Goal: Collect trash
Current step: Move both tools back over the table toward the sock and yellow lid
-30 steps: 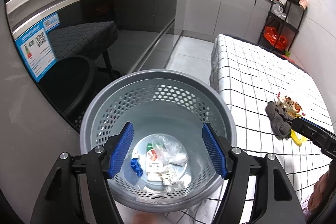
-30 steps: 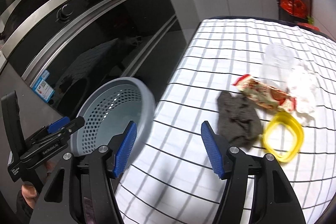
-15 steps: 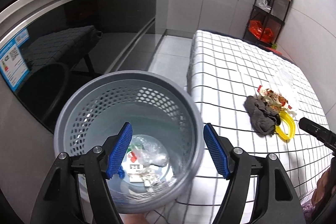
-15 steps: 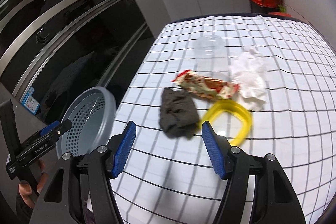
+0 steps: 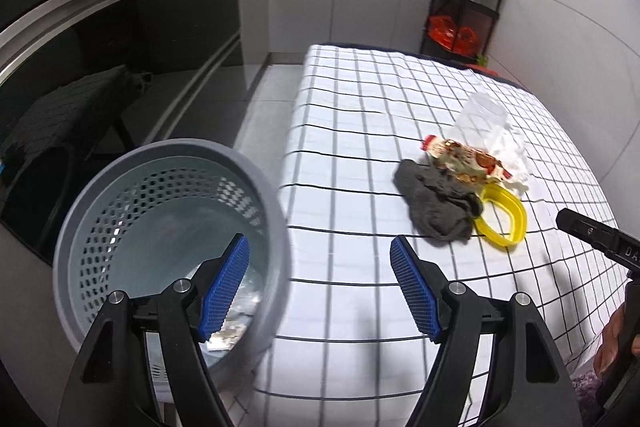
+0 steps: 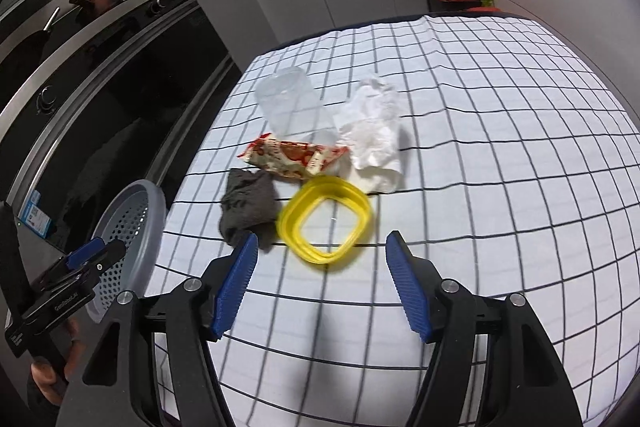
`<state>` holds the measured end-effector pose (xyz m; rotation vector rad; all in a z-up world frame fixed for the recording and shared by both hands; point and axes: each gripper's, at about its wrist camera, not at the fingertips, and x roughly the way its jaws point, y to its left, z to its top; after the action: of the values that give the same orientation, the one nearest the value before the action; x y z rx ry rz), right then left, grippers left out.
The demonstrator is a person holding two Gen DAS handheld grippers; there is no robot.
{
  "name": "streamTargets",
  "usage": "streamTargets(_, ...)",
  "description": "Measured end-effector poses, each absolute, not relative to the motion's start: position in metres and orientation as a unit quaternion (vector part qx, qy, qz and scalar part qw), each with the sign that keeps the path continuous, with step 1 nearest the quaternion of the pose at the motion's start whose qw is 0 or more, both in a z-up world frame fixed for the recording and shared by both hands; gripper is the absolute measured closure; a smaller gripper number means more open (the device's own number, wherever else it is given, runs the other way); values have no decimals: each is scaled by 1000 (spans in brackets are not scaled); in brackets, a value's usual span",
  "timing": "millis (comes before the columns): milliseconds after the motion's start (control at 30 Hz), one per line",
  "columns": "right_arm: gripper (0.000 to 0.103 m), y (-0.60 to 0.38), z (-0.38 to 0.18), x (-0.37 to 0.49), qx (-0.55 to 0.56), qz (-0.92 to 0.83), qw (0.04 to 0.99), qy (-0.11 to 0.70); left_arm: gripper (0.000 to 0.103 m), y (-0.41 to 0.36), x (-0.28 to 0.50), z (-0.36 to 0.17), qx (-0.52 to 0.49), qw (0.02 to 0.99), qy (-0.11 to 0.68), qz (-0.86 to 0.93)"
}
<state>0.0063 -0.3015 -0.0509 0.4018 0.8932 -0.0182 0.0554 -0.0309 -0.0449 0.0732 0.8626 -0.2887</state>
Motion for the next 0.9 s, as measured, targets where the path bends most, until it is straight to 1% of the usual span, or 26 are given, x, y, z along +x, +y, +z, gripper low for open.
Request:
streamTargets(167, 39, -305, -58, 7, 191, -13, 877, 441, 30, -48, 56, -49, 39, 894, 421, -152)
streamTargets(267, 35, -299, -63, 11, 171, -11, 877, 449, 29, -54, 57, -52, 40, 892, 423, -155)
streamTargets(400, 35, -287, -73, 20, 140, -6, 875, 463, 29, -60, 59, -56, 40, 889, 428, -156)
streamTargets(500, 31, -281, -79, 27, 122, -9, 874, 470, 29, -63, 61, -58, 41, 888, 431, -157)
streamTargets(733, 28, -275, -86, 46, 121, 2, 871, 476, 29, -69, 62, -63, 42, 885, 435, -158)
streamTargets(800, 25, -271, -88, 50, 114, 2, 871, 479, 27, -70, 63, -63, 42, 885, 435, -159)
streamTargets(900, 25, -266, -90, 55, 99, 1, 871, 482, 27, -72, 63, -63, 43, 885, 435, -161)
